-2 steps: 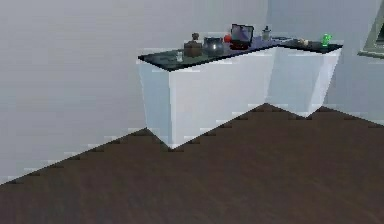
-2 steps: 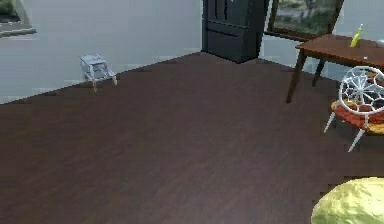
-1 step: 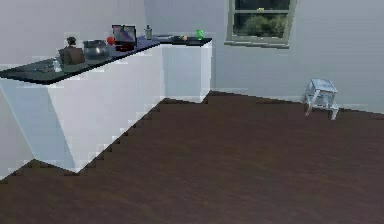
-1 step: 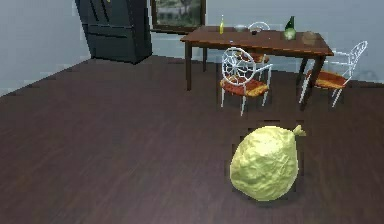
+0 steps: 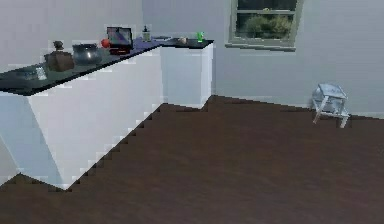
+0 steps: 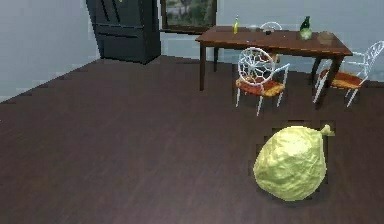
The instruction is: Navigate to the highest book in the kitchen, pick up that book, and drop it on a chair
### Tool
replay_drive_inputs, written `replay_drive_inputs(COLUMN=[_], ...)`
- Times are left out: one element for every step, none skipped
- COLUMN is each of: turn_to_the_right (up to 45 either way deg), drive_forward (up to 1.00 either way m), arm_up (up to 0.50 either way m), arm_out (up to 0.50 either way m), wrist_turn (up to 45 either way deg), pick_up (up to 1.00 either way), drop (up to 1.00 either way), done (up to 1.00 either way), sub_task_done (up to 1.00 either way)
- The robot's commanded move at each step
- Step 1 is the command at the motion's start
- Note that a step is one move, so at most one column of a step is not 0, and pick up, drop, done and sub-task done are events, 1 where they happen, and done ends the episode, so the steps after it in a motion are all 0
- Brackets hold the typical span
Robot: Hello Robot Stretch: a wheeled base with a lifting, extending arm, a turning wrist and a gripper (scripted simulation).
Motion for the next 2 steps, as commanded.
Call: replay_drive_inputs(turn_to_the_right=[0.0,3.0], drive_forward=[1.0,0.0], arm_up=[0.0,0.0], arm_out=[0.0,0.0], wrist_turn=[0.0,0.0], pick_up=[0.0,0.0], drop=[0.0,0.0], done=[0.0,0.0], sub_task_done=[0.0,0.0])
